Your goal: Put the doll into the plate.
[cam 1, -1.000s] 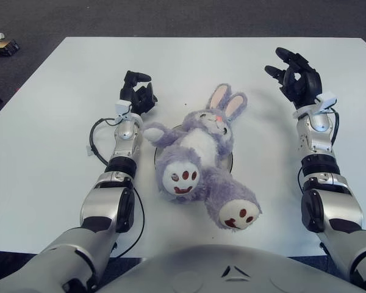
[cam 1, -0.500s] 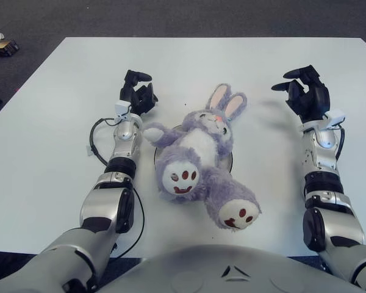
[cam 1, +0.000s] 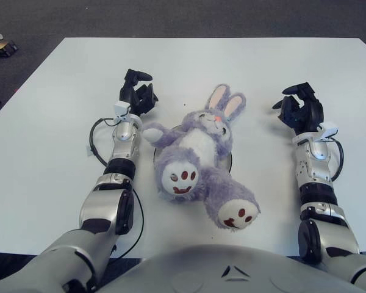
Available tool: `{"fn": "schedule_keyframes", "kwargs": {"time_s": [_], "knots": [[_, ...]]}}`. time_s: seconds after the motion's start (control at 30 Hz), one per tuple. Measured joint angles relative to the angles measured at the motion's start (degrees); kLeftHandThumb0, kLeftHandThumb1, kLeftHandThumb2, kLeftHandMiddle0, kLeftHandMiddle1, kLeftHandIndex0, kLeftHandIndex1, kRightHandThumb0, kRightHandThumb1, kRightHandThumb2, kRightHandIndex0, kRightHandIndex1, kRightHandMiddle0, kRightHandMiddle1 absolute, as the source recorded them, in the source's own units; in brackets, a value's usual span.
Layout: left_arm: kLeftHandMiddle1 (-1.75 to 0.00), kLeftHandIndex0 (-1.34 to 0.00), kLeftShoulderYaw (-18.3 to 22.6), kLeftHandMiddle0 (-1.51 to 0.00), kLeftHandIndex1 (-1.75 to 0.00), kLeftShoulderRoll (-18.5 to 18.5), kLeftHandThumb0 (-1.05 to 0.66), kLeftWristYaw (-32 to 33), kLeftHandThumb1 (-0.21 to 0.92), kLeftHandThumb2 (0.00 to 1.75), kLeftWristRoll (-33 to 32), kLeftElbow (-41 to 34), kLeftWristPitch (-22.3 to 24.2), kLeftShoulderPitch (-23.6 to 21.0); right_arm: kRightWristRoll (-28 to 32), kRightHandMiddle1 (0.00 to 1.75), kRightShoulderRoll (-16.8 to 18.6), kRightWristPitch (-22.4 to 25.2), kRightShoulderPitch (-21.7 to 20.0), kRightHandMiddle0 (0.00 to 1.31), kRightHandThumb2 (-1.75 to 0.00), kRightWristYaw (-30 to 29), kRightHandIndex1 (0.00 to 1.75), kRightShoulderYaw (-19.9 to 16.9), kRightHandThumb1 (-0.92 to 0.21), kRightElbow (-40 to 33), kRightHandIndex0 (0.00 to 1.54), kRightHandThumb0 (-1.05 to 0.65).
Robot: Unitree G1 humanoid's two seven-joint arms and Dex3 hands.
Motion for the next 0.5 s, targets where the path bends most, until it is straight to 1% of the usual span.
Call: {"fn": "schedule_keyframes", "kwargs": {"time_s": [0.17,0.33,0.47,0.5], "knots": [[-1.75,-0.29,-0.1,-0.79,-1.75,0.0,-0.36,-0.7,0.78,0.7,-0.1,-2.5,0.0,1.4,-1.4,1.75,0.4,3.1,2.0,0.33,-1.15,-2.4,1.6,0.7,-0.43,-3.2,0.59,-0.01],[-1.75,-0.28,-0.4,-0.79,-1.75,-0.2,-0.36,-0.9,0.79,0.69,-0.1,-5.5,0.8,3.1,-2.9,1.75,0.6,2.5,2.2,0.33,-1.18,-3.6,1.63,0.9,-0.41,-2.5,0.6,-0.01],[-1.75,-0.28,-0.5,-0.8,-1.75,-0.2,-0.36,-1.0,0.79,0.68,-0.2,-7.4,1.8,4.3,-3.2,1.75,0.6,1.1,1.7,0.33,-1.2,-4.3,1.63,0.8,-0.4,-0.9,0.61,-0.01],[-1.75,-0.28,-0.5,-0.8,-1.75,-0.2,-0.36,-1.0,0.79,0.68,-0.2,-7.7,2.0,4.4,-3.2,1.75,0.6,0.8,1.6,0.32,-1.03,-4.3,1.67,0.8,-0.53,-0.6,0.66,-0.14]]}}
